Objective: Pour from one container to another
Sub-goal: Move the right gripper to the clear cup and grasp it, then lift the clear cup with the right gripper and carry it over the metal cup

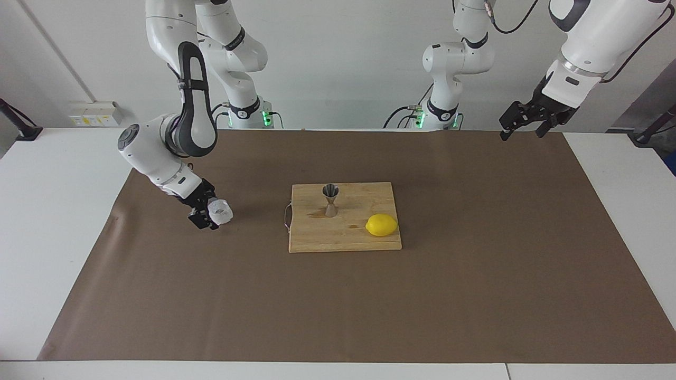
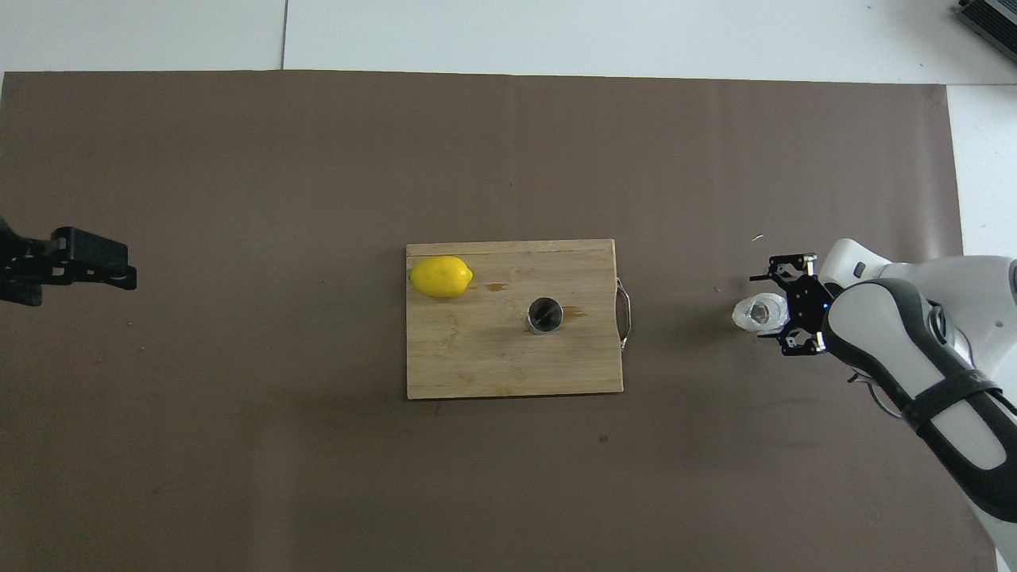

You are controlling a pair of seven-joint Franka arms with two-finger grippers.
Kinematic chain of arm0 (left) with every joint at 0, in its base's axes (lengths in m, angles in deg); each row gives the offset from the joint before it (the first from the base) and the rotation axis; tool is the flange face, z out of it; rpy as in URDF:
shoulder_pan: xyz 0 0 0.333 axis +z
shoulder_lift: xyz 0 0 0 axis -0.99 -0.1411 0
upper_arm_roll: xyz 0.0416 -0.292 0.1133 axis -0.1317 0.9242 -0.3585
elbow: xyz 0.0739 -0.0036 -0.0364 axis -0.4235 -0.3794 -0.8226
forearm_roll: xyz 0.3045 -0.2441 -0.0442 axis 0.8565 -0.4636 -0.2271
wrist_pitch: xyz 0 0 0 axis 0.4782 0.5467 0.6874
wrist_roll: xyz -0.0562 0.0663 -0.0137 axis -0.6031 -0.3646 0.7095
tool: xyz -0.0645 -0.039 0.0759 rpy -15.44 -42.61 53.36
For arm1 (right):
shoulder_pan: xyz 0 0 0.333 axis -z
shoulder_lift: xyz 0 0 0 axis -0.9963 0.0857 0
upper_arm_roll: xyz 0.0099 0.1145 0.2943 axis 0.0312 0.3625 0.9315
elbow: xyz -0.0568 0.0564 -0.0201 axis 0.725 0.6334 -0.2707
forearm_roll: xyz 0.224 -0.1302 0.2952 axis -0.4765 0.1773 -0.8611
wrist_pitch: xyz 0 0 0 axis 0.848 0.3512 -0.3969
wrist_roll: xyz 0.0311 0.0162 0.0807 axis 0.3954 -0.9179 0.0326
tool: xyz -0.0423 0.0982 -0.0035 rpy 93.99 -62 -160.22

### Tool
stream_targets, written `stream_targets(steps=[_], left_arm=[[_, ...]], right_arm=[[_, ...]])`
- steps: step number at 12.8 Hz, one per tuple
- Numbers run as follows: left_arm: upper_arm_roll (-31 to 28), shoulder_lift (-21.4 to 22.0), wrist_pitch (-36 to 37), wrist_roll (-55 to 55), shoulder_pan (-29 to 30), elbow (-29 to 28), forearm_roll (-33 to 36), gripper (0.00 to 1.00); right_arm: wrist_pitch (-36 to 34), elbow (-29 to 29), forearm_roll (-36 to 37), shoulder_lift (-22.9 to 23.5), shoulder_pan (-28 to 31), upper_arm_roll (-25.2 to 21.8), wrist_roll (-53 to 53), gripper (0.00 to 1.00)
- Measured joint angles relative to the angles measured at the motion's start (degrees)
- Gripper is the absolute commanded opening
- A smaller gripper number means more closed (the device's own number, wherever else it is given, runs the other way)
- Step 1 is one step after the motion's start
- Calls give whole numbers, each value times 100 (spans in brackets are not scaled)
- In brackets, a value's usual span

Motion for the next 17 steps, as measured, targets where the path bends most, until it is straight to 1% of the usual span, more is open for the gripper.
stream_targets(steps=[2,5,7,9,10,13,17], left_arm=[[-36,1,0,22,133,0,0,100],[5,4,0,60,153,-1,0,100],[40,4,1,64,142,-6,0,100],[70,5,1,66,135,-7,0,100],[75,5,1,66,135,-8,0,100],[74,6,1,66,135,-8,0,100],[74,10,-31,78,136,-7,0,100]], right_arm=[[0,80,-9,-10,11,-4,0,0],[0,202,-24,-91,-4,24,-93,0],[-9,257,-24,-297,-172,55,-596,0],[-10,310,21,-490,-538,67,-1227,0],[-10,365,196,-550,-742,73,-1615,0],[-24,642,1382,-613,-1362,100,-3401,0],[-536,1155,2743,-626,-2144,116,-5498,0]])
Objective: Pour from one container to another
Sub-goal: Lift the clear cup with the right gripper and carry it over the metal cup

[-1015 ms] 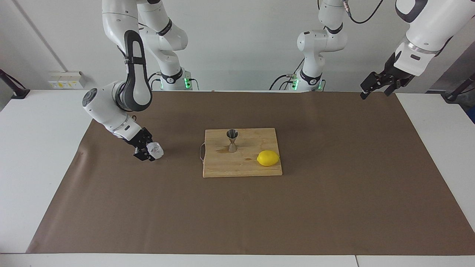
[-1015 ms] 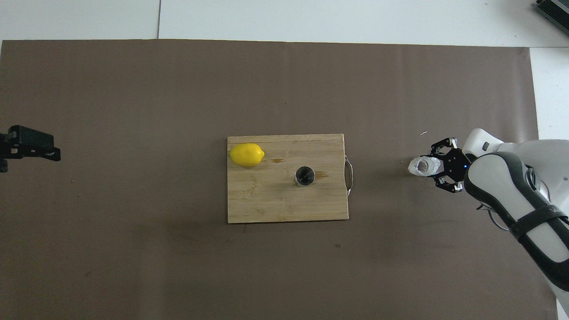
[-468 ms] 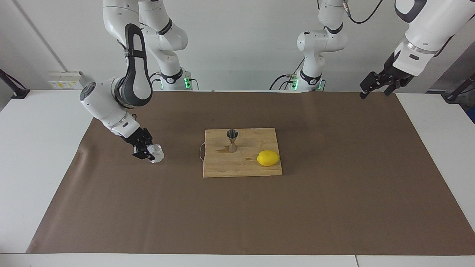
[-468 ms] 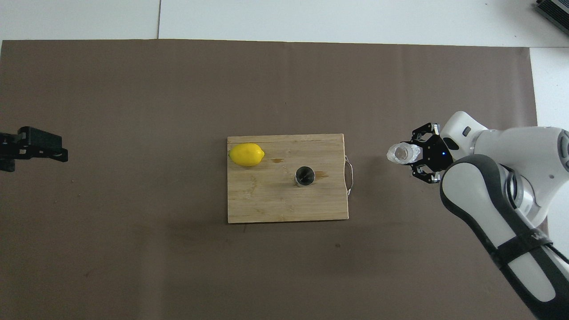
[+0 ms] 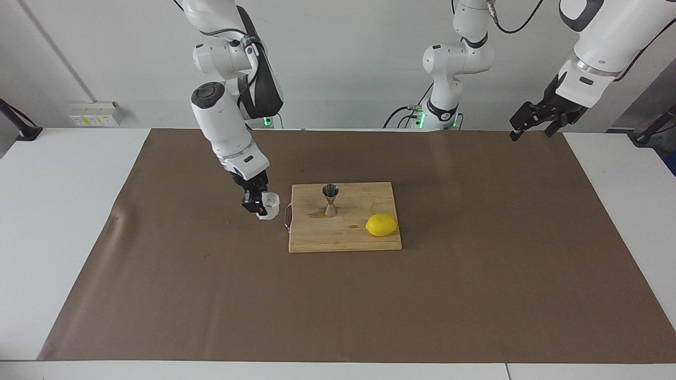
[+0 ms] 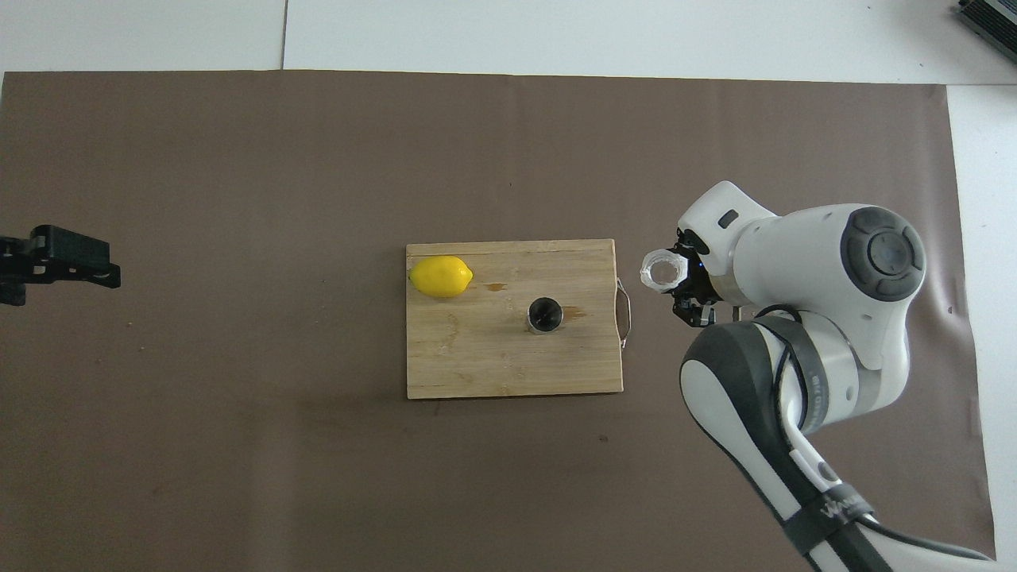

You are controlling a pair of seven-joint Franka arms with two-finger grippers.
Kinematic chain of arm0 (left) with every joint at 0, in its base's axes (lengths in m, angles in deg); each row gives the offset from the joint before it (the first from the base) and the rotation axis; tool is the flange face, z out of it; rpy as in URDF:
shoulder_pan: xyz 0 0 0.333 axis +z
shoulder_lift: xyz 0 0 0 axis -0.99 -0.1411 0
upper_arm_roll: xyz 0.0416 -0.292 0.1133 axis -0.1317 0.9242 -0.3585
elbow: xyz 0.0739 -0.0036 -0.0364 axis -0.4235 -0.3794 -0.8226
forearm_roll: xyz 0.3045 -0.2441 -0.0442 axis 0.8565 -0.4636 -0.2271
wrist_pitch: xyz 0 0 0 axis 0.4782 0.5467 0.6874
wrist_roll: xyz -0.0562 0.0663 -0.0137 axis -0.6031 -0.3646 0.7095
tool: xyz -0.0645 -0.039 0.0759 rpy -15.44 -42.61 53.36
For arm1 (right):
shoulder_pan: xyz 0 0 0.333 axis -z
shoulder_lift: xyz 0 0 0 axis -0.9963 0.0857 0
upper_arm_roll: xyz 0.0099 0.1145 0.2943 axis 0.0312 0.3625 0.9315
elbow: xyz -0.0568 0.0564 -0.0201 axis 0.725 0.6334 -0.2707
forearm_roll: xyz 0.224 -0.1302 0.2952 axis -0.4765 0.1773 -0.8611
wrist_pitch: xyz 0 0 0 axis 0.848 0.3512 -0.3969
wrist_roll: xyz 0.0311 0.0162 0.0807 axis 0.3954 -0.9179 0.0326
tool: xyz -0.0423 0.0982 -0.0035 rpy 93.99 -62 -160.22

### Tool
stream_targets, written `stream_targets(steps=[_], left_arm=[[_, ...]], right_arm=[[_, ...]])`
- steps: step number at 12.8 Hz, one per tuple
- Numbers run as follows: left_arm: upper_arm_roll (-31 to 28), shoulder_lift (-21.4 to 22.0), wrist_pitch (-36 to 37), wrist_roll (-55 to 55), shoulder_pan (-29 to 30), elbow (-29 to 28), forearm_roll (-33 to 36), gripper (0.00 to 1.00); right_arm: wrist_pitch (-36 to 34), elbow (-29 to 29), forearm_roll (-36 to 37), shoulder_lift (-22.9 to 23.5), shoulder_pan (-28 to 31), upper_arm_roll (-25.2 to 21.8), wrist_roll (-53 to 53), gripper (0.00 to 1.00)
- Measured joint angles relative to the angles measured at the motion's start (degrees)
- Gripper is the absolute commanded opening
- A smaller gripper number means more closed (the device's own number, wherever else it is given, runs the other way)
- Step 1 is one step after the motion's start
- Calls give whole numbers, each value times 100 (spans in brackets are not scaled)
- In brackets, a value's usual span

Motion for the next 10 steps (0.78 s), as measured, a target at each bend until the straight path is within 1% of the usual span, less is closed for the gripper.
stream_targets(steps=[3,6,8,10], left_arm=[[10,0,-18,420,-37,-1,0,100],[14,0,-51,558,-75,-1,0,100],[18,0,-35,573,-76,-1,0,100],[34,4,39,580,-71,0,77,100]], right_arm=[[-79,108,667,0,-477,2,-659,0],[-104,129,1246,0,-982,3,-1406,0],[-223,154,1742,0,-1311,6,-1833,0],[-501,199,2311,0,-1617,5,-2203,0]])
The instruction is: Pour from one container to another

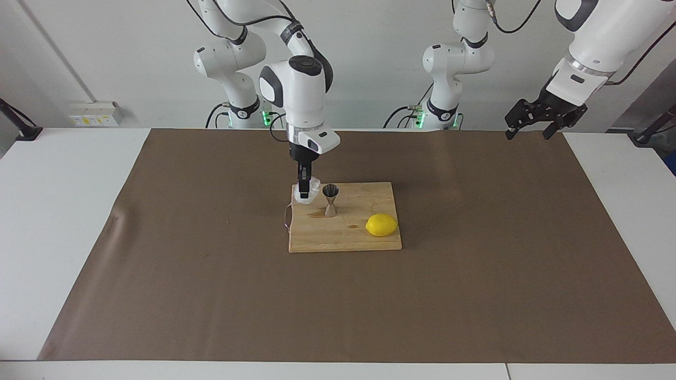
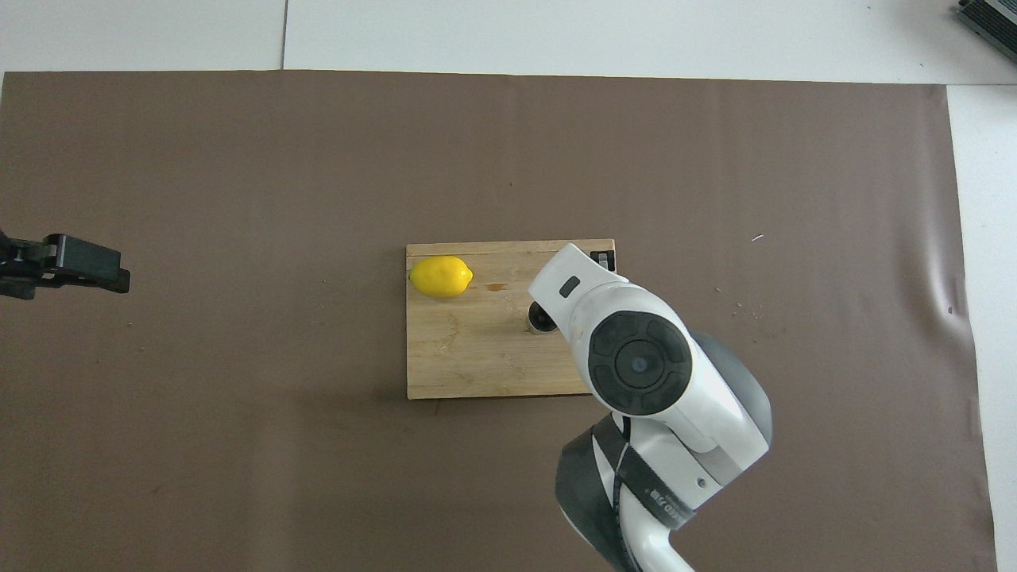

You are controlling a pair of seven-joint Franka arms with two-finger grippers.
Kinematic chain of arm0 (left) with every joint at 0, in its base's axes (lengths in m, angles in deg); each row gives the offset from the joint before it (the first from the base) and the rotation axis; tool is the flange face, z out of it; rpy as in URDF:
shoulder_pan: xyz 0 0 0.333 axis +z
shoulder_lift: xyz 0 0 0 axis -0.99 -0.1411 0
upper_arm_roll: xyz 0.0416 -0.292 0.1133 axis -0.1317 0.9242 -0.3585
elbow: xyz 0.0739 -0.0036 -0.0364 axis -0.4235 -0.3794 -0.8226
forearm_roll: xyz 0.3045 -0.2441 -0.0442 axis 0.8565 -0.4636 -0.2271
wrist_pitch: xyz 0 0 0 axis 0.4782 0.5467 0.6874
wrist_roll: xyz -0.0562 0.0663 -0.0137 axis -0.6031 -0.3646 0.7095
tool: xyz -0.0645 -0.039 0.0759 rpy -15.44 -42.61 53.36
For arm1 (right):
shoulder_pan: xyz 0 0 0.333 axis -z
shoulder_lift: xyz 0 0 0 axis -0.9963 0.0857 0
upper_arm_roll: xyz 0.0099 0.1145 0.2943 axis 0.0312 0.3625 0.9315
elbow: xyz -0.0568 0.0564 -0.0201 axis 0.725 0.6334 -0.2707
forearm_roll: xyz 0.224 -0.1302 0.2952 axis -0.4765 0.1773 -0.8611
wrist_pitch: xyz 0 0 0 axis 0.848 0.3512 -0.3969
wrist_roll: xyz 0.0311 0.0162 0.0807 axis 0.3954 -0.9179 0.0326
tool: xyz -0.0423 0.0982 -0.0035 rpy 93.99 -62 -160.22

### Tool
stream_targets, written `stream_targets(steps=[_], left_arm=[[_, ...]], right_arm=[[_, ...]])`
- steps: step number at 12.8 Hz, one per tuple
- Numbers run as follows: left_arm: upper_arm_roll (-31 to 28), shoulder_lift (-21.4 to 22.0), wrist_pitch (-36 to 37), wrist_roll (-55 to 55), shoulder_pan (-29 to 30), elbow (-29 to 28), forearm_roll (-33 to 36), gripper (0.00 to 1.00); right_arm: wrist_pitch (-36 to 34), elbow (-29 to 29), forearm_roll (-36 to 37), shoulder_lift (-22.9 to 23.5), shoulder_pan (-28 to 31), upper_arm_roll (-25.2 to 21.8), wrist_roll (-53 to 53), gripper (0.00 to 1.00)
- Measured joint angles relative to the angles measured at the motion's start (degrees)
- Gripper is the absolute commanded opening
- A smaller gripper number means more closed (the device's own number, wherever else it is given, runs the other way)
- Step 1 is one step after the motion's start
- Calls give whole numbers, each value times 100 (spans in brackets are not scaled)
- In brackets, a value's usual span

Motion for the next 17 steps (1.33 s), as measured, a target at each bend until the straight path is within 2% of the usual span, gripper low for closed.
stream_targets(steps=[5,9,12,17], left_arm=[[618,15,100,-245,231,16,233,100],[543,16,93,-670,234,27,218,100],[542,16,102,-581,234,27,218,100],[406,16,108,-304,206,7,217,100]], right_arm=[[-652,379,972,54,-441,4,-419,0],[-1002,664,1378,263,-453,0,-425,0],[-1302,906,1729,495,-533,30,-427,0],[-1620,1130,1989,626,-626,55,-435,0]])
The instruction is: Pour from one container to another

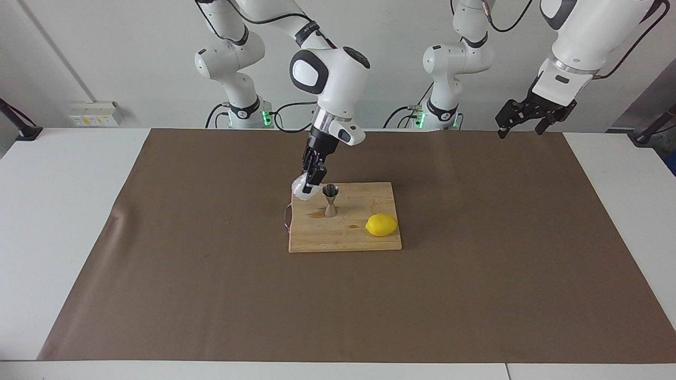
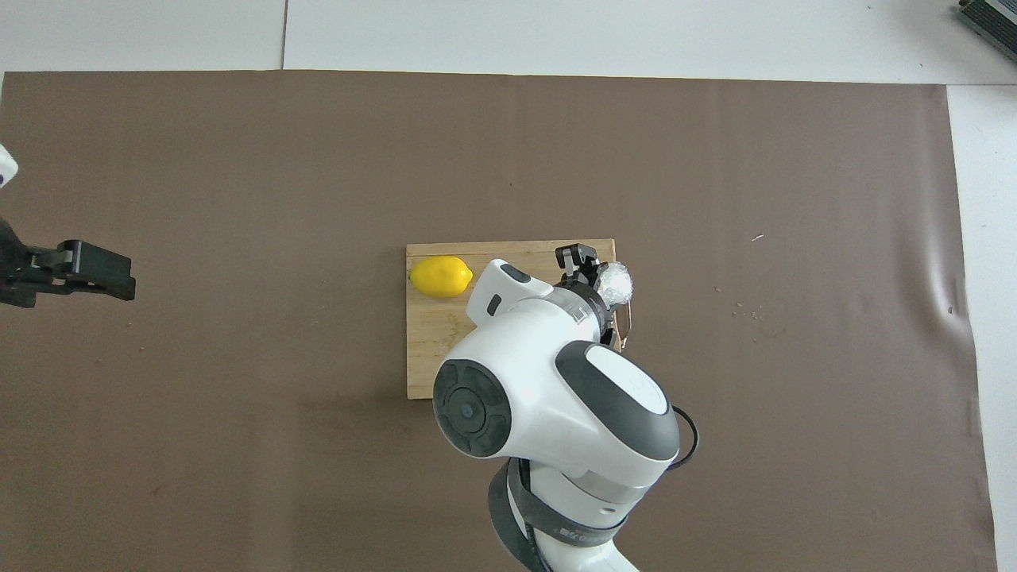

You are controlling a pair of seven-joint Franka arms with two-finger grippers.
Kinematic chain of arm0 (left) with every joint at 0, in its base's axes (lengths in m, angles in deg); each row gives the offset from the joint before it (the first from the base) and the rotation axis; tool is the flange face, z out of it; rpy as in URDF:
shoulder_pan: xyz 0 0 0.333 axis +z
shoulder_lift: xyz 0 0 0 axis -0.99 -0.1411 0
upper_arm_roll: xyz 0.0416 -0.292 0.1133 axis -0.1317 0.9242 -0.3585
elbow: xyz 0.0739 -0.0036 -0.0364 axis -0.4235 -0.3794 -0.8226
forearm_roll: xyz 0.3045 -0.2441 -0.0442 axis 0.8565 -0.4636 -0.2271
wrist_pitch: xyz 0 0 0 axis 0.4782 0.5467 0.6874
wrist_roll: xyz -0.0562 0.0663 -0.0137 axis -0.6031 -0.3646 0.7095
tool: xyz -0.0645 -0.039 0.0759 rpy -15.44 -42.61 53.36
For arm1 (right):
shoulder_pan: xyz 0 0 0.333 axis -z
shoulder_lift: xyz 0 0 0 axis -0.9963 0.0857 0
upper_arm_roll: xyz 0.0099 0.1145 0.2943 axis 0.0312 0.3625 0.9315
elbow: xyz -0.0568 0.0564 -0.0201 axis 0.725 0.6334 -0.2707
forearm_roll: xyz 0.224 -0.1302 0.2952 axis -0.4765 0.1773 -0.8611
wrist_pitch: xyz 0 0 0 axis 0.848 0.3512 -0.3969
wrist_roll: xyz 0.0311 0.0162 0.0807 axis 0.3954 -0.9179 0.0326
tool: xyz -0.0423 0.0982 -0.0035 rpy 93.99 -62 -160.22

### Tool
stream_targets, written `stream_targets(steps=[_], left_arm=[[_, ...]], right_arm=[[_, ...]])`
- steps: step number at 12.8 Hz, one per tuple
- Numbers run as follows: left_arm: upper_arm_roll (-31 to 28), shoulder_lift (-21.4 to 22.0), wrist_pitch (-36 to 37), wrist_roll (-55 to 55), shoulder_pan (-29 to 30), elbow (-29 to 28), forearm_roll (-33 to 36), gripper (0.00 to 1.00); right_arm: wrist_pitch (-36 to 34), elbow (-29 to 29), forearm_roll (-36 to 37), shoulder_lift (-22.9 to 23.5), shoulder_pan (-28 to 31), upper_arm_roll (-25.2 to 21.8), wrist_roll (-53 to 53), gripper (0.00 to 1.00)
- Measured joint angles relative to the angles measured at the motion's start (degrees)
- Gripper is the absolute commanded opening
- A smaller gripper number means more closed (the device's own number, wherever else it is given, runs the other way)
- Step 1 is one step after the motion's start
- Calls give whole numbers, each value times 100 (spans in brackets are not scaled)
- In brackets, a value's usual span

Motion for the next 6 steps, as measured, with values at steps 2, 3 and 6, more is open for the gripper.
stream_targets(steps=[2,3,6], left_arm=[[-17,0,3,1,-94,-5,0,100],[-29,0,4,1,-97,-5,0,100],[-83,0,9,1,-97,-5,0,100]], right_arm=[[-87,146,50,119,-80,8,0,0],[-119,161,125,185,-146,11,0,0],[-196,152,395,417,-398,18,-228,0]])
